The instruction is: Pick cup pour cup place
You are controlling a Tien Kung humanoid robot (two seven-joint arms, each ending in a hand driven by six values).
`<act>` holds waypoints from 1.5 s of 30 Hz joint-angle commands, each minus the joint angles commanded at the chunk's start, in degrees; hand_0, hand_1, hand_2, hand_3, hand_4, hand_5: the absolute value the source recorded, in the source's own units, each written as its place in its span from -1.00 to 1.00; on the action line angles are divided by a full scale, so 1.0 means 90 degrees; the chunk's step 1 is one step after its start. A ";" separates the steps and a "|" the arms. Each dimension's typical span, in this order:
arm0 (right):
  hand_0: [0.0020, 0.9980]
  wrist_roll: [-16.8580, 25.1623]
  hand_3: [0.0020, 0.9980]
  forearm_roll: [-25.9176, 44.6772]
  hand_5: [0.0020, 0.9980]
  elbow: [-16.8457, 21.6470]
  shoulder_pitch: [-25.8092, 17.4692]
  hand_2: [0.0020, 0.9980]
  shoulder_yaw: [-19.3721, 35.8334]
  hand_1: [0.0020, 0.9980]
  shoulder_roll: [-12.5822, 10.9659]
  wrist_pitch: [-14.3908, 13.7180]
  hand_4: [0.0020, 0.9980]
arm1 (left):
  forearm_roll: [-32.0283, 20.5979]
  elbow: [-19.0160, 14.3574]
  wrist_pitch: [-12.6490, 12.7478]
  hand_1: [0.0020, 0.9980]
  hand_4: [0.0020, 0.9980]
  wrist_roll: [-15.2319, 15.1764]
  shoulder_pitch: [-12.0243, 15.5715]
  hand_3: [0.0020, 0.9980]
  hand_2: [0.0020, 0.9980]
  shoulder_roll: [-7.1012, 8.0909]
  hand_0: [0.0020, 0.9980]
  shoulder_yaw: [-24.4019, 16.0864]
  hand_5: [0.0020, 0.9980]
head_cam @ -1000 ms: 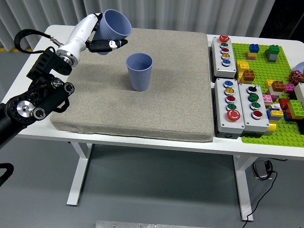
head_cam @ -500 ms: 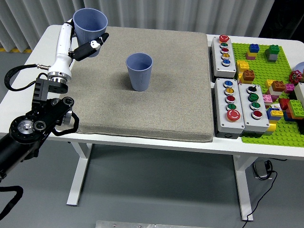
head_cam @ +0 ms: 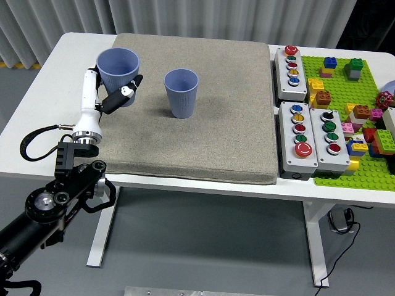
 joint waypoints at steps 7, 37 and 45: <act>0.40 0.0001 0.19 -0.0033 -0.52 0.0000 -0.0031 0.19 0.0010 0.27 0.0013 0.0007 -1.00 | -0.0350 0.0173 0.0088 0.09 0.68 -0.0437 0.0286 0.23 0.11 -0.0144 0.15 0.0263 -0.34; 0.40 -0.0024 0.19 -0.0096 -0.51 0.0000 -0.0019 0.19 0.0023 0.27 0.0041 0.0019 -1.00 | -0.0982 0.0865 -0.0165 0.49 0.78 -0.0903 0.0419 0.73 0.70 -0.0346 0.46 0.0695 -0.15; 0.40 -0.0027 0.19 -0.0119 -0.51 0.0000 -0.0034 0.19 0.0038 0.27 0.0035 0.0024 -1.00 | -0.0872 0.0833 -0.0272 0.56 0.80 -0.0868 0.0491 0.79 0.79 -0.0323 0.52 0.0620 -0.11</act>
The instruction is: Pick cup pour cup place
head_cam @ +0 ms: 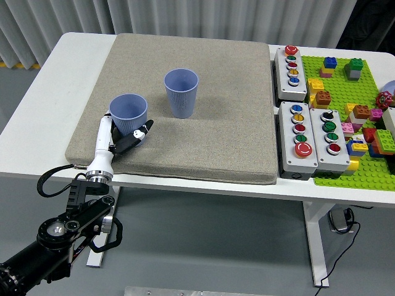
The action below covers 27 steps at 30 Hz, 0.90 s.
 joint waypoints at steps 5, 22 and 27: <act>0.40 0.0005 0.19 -0.0050 -0.51 0.0000 -0.0008 0.19 0.0032 0.27 -0.0015 0.0009 -1.00 | 0.0146 -0.0113 -0.0019 0.56 0.80 0.0021 0.0115 0.79 0.79 0.0010 0.52 -0.0148 -0.11; 0.40 0.0010 0.19 -0.0080 -0.51 0.0000 0.0036 0.19 0.0060 0.27 -0.0033 0.0018 -1.00 | 0.0804 -0.0908 -0.0424 0.74 0.89 0.0368 0.0568 0.98 0.98 0.0323 0.65 -0.0380 -0.01; 0.40 0.0010 0.19 -0.0096 -0.51 0.0000 0.0033 0.19 0.0069 0.27 -0.0033 0.0021 -1.00 | 0.0984 -0.1070 -0.0529 0.75 0.89 0.0475 0.0755 0.99 0.99 0.0333 0.66 -0.0550 0.00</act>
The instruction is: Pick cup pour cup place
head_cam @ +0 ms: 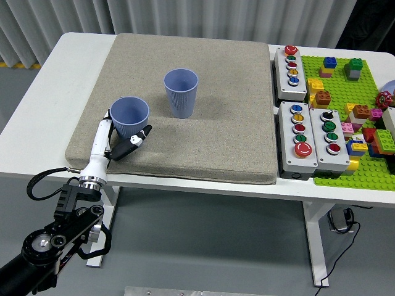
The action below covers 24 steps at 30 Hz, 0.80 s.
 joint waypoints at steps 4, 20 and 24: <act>0.40 -0.0001 0.19 -0.0012 -0.51 0.0000 -0.0002 0.19 0.0010 0.27 0.0002 0.0002 -1.00 | 0.0033 -0.0117 -0.0043 0.84 0.91 0.0027 0.0164 1.00 1.00 0.0041 0.72 -0.0115 0.04; 0.40 -0.0008 0.19 -0.0065 -0.52 0.0000 0.0004 0.19 0.0051 0.27 0.0006 0.0003 -1.00 | 0.0200 -0.0548 -0.0044 0.86 0.94 0.0052 0.0581 1.00 1.00 0.0169 0.74 -0.0488 0.07; 0.40 -0.0007 0.19 -0.0090 -0.51 0.0000 -0.0001 0.19 0.0062 0.27 0.0003 0.0011 -1.00 | 0.0272 -0.0792 -0.0027 0.88 0.97 0.0082 0.0701 1.00 1.00 0.0226 0.75 -0.0593 0.13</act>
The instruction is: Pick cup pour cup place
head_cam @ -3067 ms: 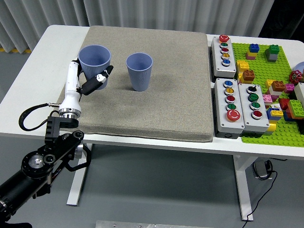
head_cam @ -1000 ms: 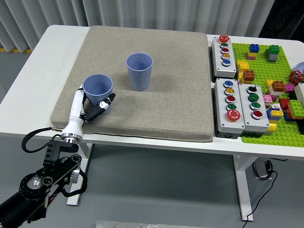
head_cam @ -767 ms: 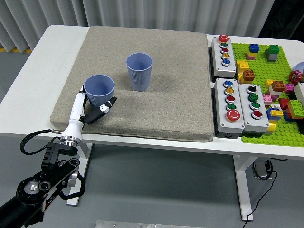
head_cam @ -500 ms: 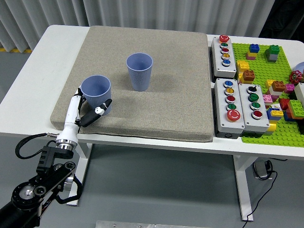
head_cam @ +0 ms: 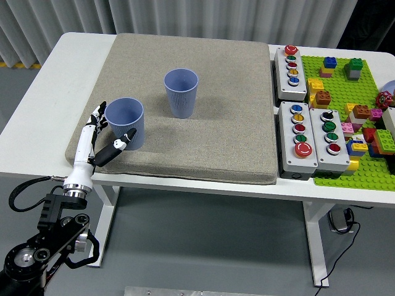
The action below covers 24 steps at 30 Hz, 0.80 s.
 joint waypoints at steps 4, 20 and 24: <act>0.40 0.0001 0.19 -0.0011 -0.51 0.0000 -0.0005 0.19 0.0007 0.27 -0.0002 0.0002 -1.00 | 0.0032 -0.0282 -0.0036 0.93 1.00 0.0091 0.0111 1.00 1.00 0.0057 0.79 -0.0075 0.33; 0.40 -0.0008 0.19 0.0102 -0.51 0.0000 -0.0030 0.19 -0.0093 0.27 0.0006 -0.0028 -1.00 | -0.1714 -0.0486 -0.0535 0.79 0.86 0.0287 -0.0616 0.86 0.90 0.0034 0.73 -0.0969 1.00; 0.40 -0.0017 0.19 0.0116 -0.51 0.0000 -0.0036 0.19 -0.0121 0.27 0.0013 -0.0032 -1.00 | -0.2782 0.0008 -0.0976 0.69 0.50 0.0379 -0.0958 0.60 0.69 0.0021 0.65 -0.1246 1.00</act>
